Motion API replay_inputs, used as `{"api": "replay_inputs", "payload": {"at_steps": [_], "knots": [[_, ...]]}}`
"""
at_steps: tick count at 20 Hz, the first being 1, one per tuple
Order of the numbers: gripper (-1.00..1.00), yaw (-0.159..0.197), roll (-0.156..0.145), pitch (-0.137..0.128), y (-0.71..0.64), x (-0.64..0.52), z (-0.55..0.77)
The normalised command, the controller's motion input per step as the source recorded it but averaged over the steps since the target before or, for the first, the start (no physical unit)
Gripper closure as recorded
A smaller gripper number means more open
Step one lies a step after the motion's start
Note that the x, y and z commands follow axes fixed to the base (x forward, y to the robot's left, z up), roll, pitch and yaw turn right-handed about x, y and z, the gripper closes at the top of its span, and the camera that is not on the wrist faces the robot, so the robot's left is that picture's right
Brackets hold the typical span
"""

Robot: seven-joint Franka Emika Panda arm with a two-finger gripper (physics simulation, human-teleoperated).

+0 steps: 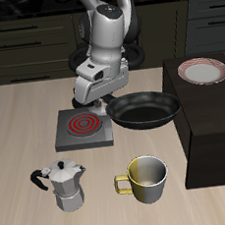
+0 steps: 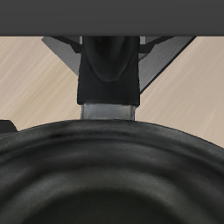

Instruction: Place the frying pan on the top layer of the shelf and place the moka pot on the stove

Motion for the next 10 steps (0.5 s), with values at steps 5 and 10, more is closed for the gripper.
{"api": "replay_inputs", "payload": {"at_steps": [5, 10], "knots": [[1.00, -0.039, -0.017, -0.005, -0.01, 0.08, 0.02], [1.00, -0.019, -0.004, 0.030, -0.02, 0.11, -0.22]]}}
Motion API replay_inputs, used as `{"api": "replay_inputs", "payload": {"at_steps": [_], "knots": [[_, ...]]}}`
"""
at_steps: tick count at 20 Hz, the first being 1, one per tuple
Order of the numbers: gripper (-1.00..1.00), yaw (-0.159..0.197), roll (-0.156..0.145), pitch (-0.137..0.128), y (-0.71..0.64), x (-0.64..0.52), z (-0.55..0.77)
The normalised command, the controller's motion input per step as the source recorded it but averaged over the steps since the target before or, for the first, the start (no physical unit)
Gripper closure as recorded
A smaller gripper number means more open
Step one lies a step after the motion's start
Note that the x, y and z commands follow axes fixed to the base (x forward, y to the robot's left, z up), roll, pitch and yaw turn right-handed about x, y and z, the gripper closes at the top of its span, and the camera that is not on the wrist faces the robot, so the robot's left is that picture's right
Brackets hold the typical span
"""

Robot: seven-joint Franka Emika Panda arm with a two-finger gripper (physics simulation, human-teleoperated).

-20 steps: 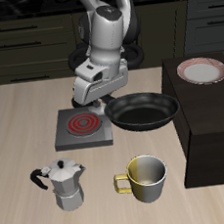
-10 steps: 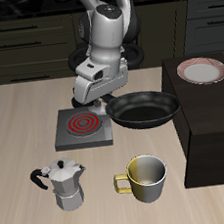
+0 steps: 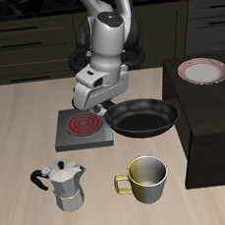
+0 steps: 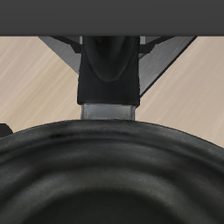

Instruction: Place the frying pan on the top layer of the shelf and place the moka pot on the stove

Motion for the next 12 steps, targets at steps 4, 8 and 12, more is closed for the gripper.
{"api": "replay_inputs", "payload": {"at_steps": [4, 8, 12], "knots": [[1.00, 0.022, 0.002, 0.007, 0.05, 0.11, -0.14], [1.00, -0.048, -0.036, 0.006, -0.07, 0.11, 0.01], [1.00, 0.021, 0.038, 0.007, 0.26, -0.03, -0.09]]}}
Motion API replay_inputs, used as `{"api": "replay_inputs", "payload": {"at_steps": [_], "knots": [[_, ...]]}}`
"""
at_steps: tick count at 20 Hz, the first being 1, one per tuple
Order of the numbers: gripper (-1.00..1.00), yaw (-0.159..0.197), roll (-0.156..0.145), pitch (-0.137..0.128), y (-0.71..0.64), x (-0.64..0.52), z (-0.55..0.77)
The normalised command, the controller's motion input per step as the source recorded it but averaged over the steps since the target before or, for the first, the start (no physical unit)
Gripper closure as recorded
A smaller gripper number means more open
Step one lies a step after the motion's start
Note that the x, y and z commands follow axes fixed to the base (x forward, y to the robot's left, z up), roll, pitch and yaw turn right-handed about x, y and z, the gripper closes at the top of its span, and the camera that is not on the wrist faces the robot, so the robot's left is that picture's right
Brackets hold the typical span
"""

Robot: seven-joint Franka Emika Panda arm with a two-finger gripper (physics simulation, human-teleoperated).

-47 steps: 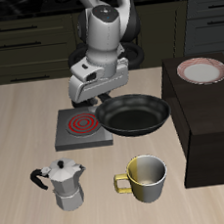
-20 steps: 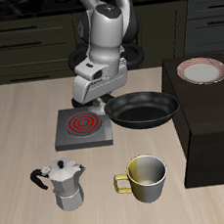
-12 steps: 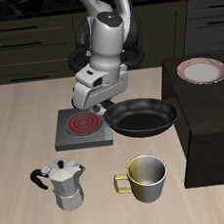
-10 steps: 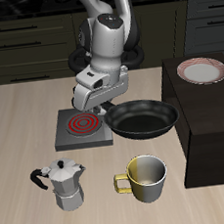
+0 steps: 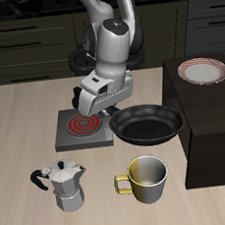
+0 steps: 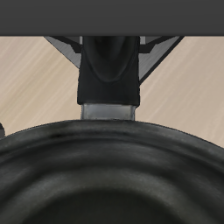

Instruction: Place the frying pan on the top layer of the shelf and place the moka pot on the stove

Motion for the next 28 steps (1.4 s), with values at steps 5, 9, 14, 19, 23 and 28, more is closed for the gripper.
{"api": "replay_inputs", "payload": {"at_steps": [5, 9, 14, 19, 23, 28], "knots": [[1.00, 0.018, 0.061, 0.003, 0.43, -0.11, -0.02], [1.00, 0.006, 0.031, -0.006, 0.26, -0.04, 0.06], [1.00, 0.000, 0.037, -0.003, 0.29, -0.09, 0.05], [1.00, 0.016, 0.048, -0.024, 0.36, -0.13, 0.14], [1.00, 0.007, 0.058, -0.037, 0.46, -0.21, 0.26], [1.00, 0.012, 0.042, -0.033, 0.36, -0.09, 0.21]]}}
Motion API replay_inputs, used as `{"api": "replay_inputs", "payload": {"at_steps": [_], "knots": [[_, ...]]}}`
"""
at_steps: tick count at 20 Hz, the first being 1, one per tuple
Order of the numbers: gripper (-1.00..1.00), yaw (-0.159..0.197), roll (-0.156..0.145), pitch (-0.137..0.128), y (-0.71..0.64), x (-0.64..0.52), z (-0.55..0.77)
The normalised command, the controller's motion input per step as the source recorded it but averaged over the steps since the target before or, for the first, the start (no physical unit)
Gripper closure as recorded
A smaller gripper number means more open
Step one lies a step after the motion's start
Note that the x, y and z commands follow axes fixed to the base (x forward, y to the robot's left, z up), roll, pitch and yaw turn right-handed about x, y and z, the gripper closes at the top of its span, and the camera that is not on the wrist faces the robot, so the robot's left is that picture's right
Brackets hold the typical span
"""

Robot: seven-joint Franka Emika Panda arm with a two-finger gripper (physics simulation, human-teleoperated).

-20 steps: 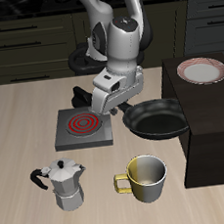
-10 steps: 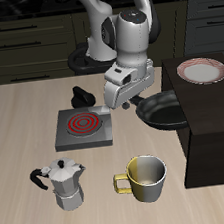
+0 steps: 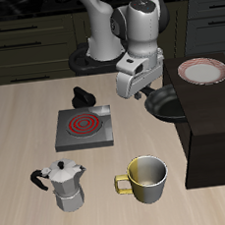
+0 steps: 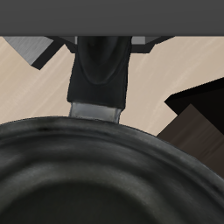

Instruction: Place the frying pan on the top layer of the shelf and place the moka pot on the stove

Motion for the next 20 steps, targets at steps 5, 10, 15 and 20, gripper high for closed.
{"api": "replay_inputs", "payload": {"at_steps": [5, 10, 15, 20], "knots": [[1.00, 0.008, 0.041, -0.029, 0.38, -0.14, 0.14], [1.00, -0.021, -0.003, -0.022, 0.05, -0.04, 0.12], [1.00, 0.011, 0.017, -0.013, 0.04, -0.06, 0.20], [1.00, 0.128, -0.028, -0.004, -0.19, 0.15, 0.06]]}}
